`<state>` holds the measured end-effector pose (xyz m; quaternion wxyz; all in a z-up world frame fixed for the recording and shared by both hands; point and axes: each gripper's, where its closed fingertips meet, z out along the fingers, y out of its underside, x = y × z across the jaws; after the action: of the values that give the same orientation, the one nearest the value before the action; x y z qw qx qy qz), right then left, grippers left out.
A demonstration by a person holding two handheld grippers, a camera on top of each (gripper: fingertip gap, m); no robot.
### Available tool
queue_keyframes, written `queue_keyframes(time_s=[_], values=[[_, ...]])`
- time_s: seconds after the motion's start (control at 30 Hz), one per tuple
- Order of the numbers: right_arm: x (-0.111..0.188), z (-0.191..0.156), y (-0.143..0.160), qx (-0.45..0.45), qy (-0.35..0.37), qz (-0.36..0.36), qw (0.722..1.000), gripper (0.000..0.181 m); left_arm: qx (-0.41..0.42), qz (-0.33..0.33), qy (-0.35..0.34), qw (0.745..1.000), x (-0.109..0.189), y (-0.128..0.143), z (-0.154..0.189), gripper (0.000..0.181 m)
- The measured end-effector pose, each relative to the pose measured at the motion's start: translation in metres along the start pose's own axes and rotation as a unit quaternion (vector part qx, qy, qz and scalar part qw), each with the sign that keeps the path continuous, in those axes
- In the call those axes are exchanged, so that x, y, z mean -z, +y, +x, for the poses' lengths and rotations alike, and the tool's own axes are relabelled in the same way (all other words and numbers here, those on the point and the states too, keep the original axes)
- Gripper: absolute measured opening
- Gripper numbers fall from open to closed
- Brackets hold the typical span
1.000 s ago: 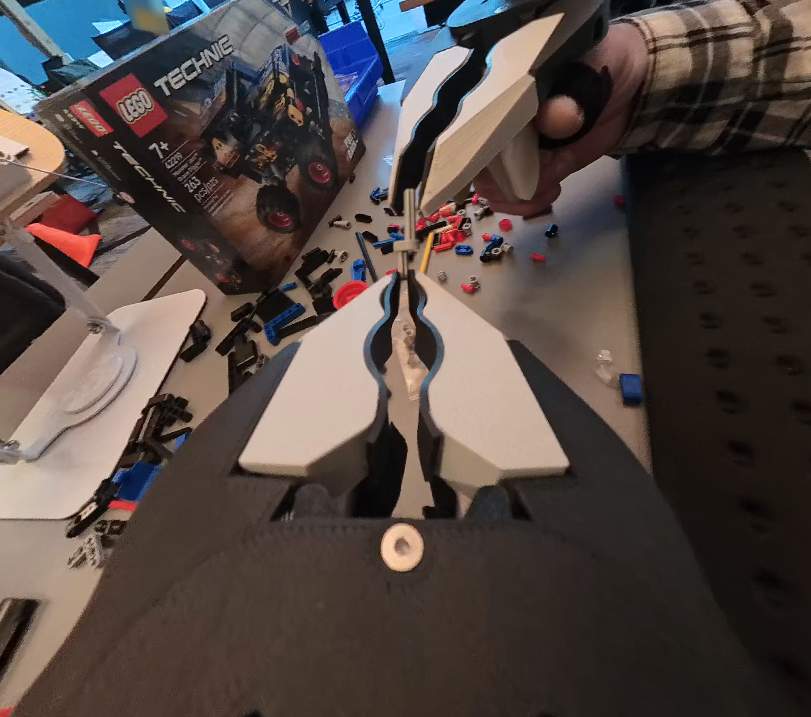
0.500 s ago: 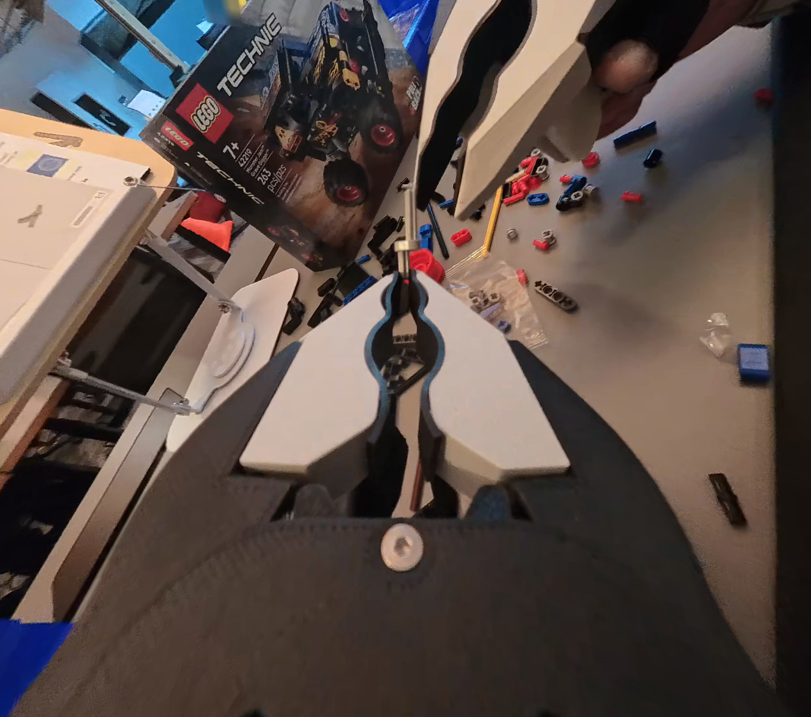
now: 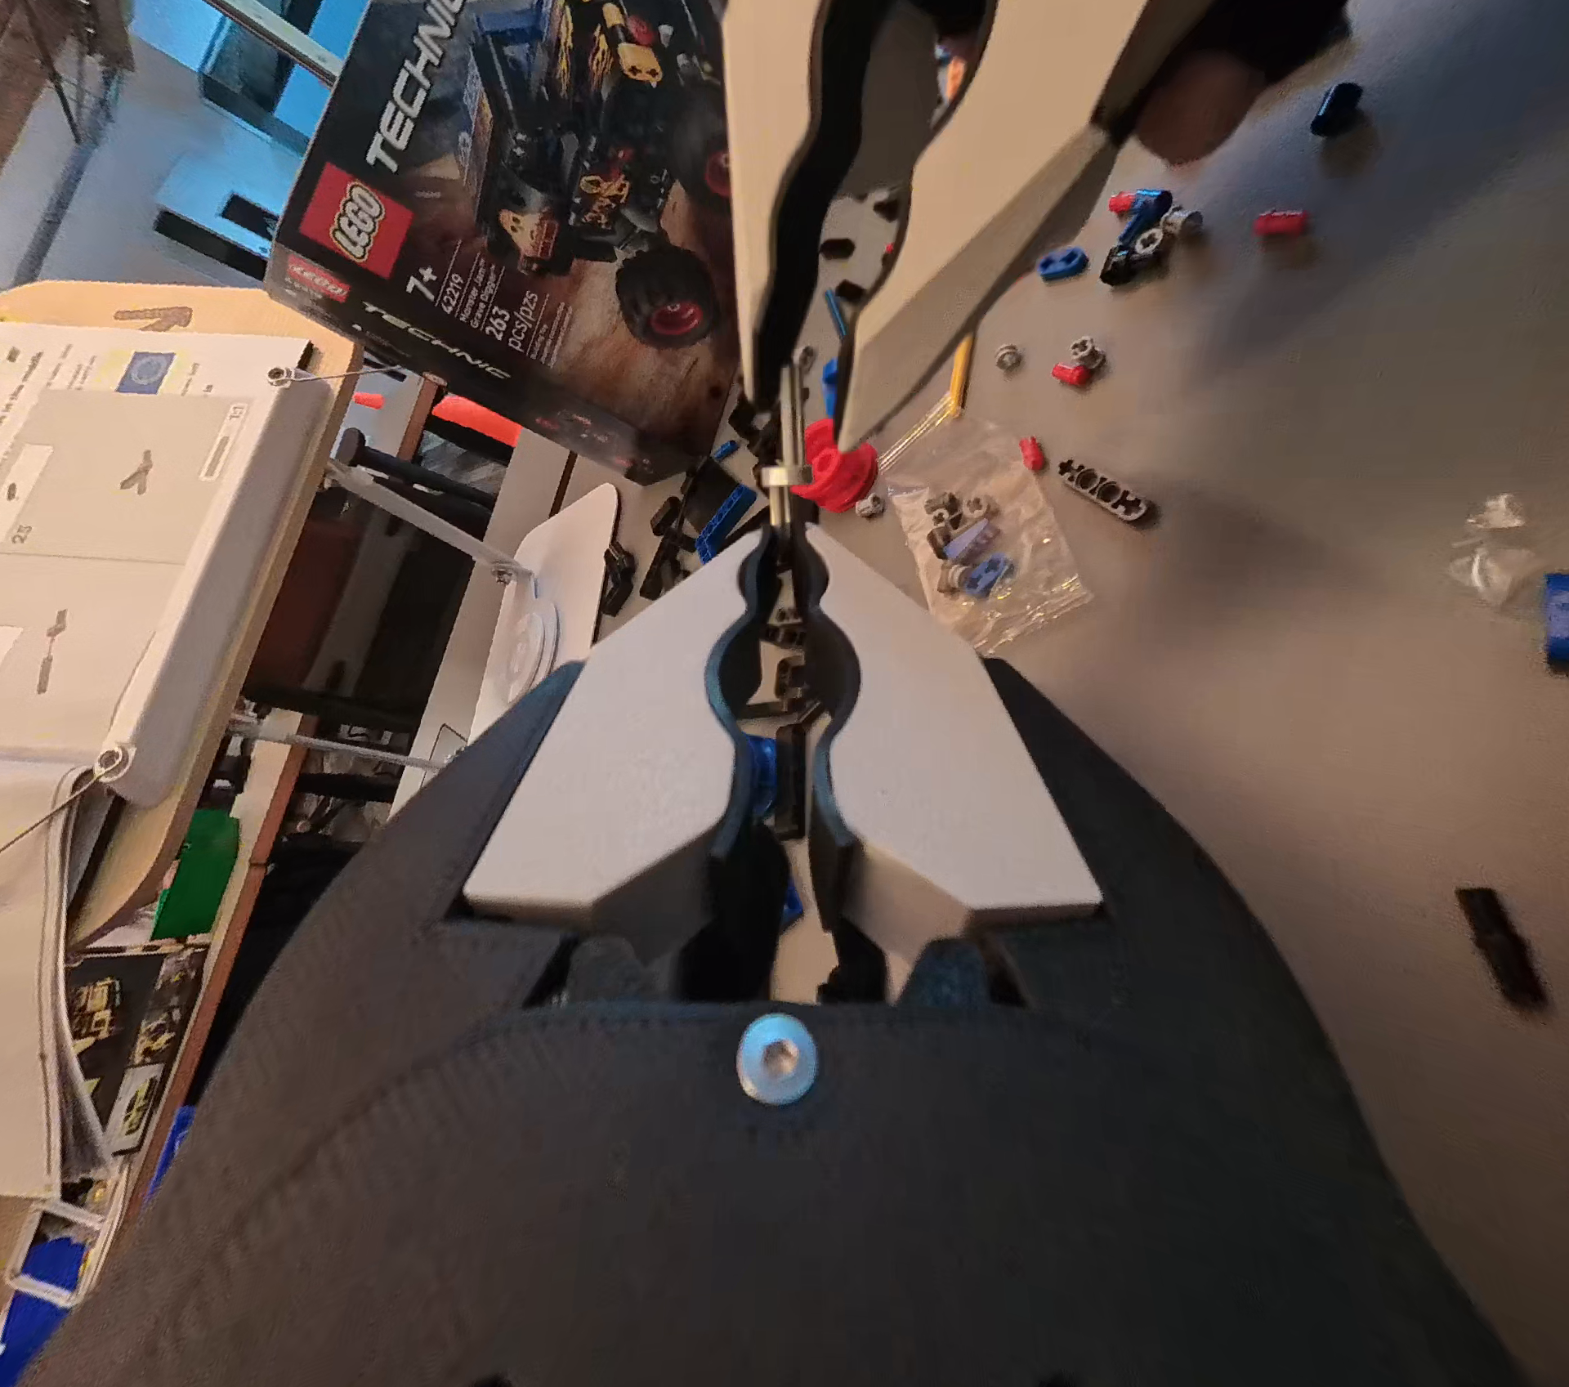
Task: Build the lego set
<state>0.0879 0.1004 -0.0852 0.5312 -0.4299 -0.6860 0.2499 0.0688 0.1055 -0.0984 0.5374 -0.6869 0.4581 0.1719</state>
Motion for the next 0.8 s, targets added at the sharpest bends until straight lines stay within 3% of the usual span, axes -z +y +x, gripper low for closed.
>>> queue_keyframes(time_s=[0.1, 0.47, 0.57, 0.7, 0.8], values=[[-0.001, 0.0, 0.006, 0.006, 0.002, -0.017, 1.0, 0.006, 0.0, 0.001, 0.001, 1.0, -0.001, -0.001, 0.001, 0.001], [0.006, -0.004, 0.008, -0.042, -0.032, 0.002, 0.999, 0.005, 0.038, 0.033, 0.02, 0.999, 0.003, -0.007, 0.001, 0.001], [0.007, -0.003, 0.009, -0.036, -0.026, -0.002, 0.999, 0.006, 0.032, 0.026, 0.024, 0.999, 0.002, -0.006, 0.004, 0.001], [0.01, -0.002, 0.004, 0.007, -0.005, -0.001, 1.0, 0.026, 0.033, 0.02, 0.028, 0.999, 0.001, -0.005, 0.005, 0.001], [0.011, -0.003, 0.002, 0.044, 0.011, -0.009, 0.999, 0.022, 0.03, 0.018, 0.03, 0.999, 0.001, -0.004, 0.006, 0.0]])
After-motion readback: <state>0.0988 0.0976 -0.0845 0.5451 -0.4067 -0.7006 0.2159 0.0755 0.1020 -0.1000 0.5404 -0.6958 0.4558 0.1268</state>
